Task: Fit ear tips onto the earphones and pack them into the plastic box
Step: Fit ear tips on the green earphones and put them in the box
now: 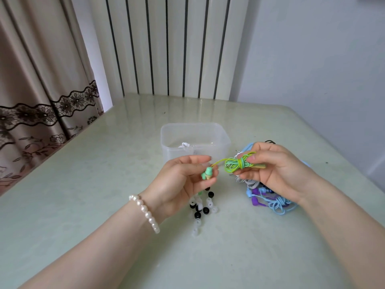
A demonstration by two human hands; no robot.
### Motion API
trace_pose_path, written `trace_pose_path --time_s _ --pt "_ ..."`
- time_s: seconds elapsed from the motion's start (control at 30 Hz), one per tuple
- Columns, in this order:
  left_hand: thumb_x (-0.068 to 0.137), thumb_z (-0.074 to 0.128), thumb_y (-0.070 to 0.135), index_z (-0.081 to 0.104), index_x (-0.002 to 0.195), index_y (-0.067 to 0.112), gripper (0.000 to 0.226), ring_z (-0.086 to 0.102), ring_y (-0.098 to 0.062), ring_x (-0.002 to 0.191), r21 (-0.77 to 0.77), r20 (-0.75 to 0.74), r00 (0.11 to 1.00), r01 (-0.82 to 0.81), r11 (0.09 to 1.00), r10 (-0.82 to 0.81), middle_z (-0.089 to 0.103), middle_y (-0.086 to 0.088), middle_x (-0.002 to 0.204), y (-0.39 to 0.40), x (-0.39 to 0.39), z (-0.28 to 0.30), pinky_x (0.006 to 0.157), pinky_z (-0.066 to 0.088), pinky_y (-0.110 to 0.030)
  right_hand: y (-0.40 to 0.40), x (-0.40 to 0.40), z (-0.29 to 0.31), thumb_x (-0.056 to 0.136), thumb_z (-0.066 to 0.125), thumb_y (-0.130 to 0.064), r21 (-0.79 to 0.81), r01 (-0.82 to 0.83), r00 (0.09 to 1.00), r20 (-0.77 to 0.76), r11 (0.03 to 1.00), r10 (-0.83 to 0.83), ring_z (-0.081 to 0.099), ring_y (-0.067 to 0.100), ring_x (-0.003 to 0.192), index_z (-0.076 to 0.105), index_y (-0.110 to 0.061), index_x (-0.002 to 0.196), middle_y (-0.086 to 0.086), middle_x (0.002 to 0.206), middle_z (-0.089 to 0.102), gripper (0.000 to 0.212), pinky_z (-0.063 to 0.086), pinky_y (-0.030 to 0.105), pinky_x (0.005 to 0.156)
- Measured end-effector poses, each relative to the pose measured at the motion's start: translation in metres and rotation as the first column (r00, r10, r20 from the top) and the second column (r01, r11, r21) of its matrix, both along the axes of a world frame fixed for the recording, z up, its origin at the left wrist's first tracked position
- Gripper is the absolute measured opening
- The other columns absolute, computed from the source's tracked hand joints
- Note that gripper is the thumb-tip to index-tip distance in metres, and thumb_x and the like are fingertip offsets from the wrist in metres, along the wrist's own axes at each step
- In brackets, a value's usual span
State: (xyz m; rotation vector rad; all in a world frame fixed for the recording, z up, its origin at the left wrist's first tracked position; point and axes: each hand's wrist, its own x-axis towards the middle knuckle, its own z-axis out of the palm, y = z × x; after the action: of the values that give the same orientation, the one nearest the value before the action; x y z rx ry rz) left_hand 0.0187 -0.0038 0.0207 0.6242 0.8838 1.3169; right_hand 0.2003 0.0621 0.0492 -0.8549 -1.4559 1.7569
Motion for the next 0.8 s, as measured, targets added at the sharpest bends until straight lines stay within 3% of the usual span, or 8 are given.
trace_pose_path --time_s 0.13,0.2,0.3,0.43,0.53,0.67,0.8 --pt "0.081 0.054 -0.004 0.060 0.088 0.002 0.011 0.069 -0.016 0.062 -0.048 0.001 1.000 0.004 0.999 -0.004 0.069 -0.010 0.069 0.002 -0.002 -0.002 0.056 0.057 -0.023 0.004 0.008 -0.005 0.053 0.053 0.015 -0.066 -0.050 0.999 -0.008 0.997 0.050 0.068 0.029 0.065 0.051 -0.001 0.072 0.015 0.076 0.067 0.025 0.055 0.031 0.050" --pt "0.072 0.060 -0.001 0.061 0.085 0.003 0.013 0.069 -0.014 0.062 -0.052 -0.007 1.000 0.013 0.999 -0.013 0.069 -0.008 0.068 0.002 0.000 -0.002 0.056 0.057 -0.021 0.004 0.009 -0.009 0.058 0.049 0.008 -0.079 -0.097 0.993 0.054 0.992 0.101 0.067 0.027 0.066 0.052 -0.005 0.073 0.013 0.078 0.067 0.019 0.053 0.030 0.047" --pt "0.062 0.062 0.003 0.062 0.080 0.002 0.018 0.068 -0.012 0.060 -0.064 -0.001 1.000 0.006 0.998 -0.006 0.069 -0.009 0.069 0.000 0.005 -0.003 0.053 0.055 -0.019 0.001 0.008 -0.012 0.058 0.054 -0.001 0.029 -0.174 0.955 0.250 0.984 0.162 0.063 0.022 0.066 0.057 -0.008 0.082 0.008 0.078 0.067 0.025 0.051 0.028 0.048" --pt "0.073 0.059 -0.006 0.061 0.077 0.001 0.009 0.066 -0.011 0.054 -0.076 0.007 1.000 -0.003 0.997 0.003 0.068 -0.009 0.066 -0.003 0.011 -0.004 0.049 0.053 -0.017 -0.012 0.002 -0.010 0.060 0.068 -0.029 0.130 -0.245 0.906 0.383 0.961 0.179 0.059 0.017 0.069 0.064 -0.015 0.088 0.007 0.079 0.068 0.032 0.045 0.024 0.062" --pt "0.079 0.055 -0.007 0.060 0.082 -0.004 0.007 0.066 -0.013 0.055 -0.050 0.032 0.999 0.010 0.999 -0.008 0.067 -0.011 0.065 -0.005 0.016 -0.004 0.048 0.052 -0.016 -0.024 -0.007 -0.012 0.062 0.075 -0.050 0.247 -0.219 0.913 0.394 0.944 0.109 0.053 0.009 0.057 0.060 -0.020 0.096 0.003 0.067 0.062 0.047 0.042 0.017 0.056" --pt "0.079 0.055 -0.004 0.062 0.078 -0.005 0.007 0.065 -0.013 0.057 -0.043 0.043 0.998 0.057 0.997 -0.055 0.065 -0.012 0.066 -0.008 0.020 -0.006 0.051 0.053 -0.016 -0.034 -0.014 -0.013 0.062 0.074 -0.028 0.500 -0.177 0.954 0.298 0.848 0.024 0.034 0.001 0.044 0.066 -0.023 0.100 0.001 0.056 0.042 0.039 0.031 0.009 0.047" --pt "0.075 0.059 0.006 0.061 0.089 -0.006 0.019 0.067 -0.018 0.068 -0.051 0.032 0.995 0.099 0.994 -0.097 0.067 -0.016 0.082 -0.007 0.017 -0.004 0.055 0.056 -0.019 -0.031 -0.007 -0.009 0.065 0.075 -0.015 0.468 -0.211 0.964 0.245 0.858 0.103 0.054 0.006 0.051 0.075 -0.017 0.080 -0.001 0.056 0.064 0.015 0.044 0.019 0.054"
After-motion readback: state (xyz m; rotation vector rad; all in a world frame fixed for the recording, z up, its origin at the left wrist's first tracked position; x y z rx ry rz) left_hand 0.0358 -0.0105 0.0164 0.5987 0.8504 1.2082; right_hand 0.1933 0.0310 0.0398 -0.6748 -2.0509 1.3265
